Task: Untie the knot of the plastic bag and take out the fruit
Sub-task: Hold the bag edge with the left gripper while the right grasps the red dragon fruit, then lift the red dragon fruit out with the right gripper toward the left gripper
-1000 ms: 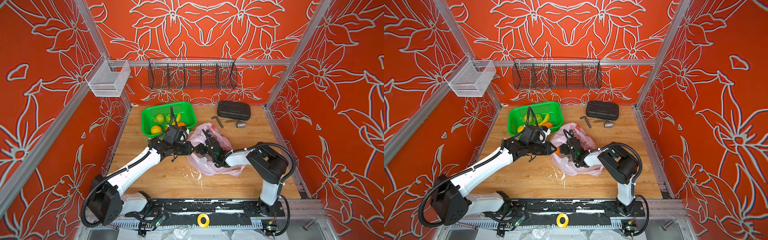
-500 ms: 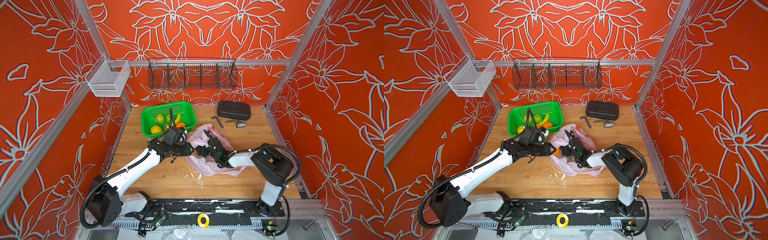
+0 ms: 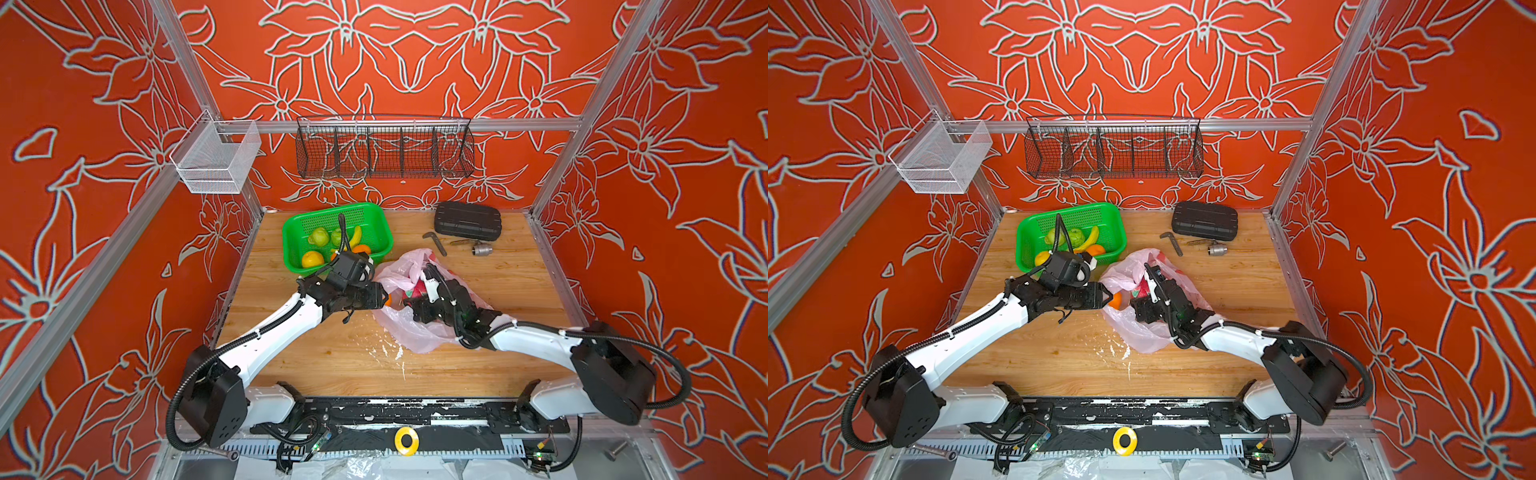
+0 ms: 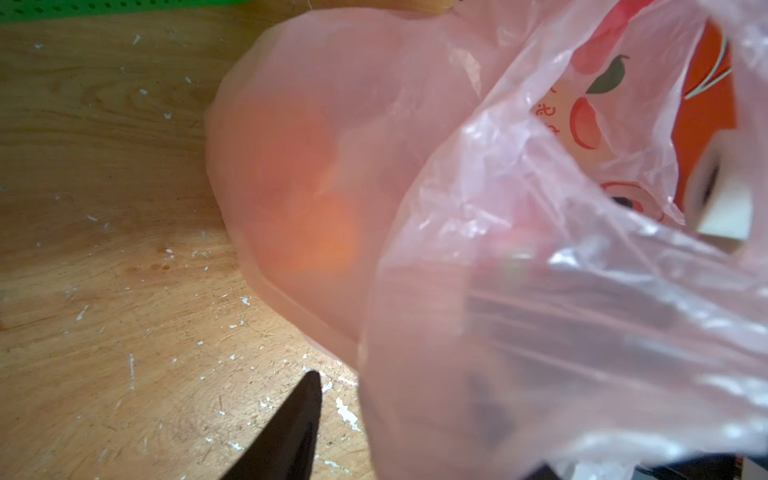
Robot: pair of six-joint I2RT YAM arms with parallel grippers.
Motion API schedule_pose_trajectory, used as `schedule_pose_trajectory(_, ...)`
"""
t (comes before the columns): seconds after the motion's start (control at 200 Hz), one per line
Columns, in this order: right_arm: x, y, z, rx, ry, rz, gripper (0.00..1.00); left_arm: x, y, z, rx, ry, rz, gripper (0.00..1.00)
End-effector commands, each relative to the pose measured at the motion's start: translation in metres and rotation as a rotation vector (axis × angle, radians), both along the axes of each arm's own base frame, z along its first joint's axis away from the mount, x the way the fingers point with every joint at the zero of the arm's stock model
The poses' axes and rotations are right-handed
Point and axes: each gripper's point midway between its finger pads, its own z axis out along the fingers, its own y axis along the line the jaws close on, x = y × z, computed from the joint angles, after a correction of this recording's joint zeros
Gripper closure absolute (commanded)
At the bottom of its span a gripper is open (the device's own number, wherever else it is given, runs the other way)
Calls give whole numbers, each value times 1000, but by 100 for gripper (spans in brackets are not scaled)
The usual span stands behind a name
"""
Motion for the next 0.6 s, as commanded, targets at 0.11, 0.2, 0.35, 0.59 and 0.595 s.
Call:
schedule_pose_trajectory(0.11, -25, -20, 15, 72, 18, -25, 49, 6, -10, 22, -63, -62, -44, 36)
schedule_pose_trajectory(0.2, -25, -29, 22, 108, -2, -71, 49, 5, -16, 23, -77, -70, -81, 35)
schedule_pose_trajectory(0.35, -13, -46, 34, 128, -29, -206, 48, -4, -37, 11, -105, -9, -188, 38)
schedule_pose_trajectory(0.59, 14, -60, 49, 210, 2, -364, 48, -31, -66, -17, -51, 75, -345, 44)
schedule_pose_trajectory(0.595, 15, -60, 50, 214, 1, -366, 48, -31, -66, -18, -49, 77, -345, 45)
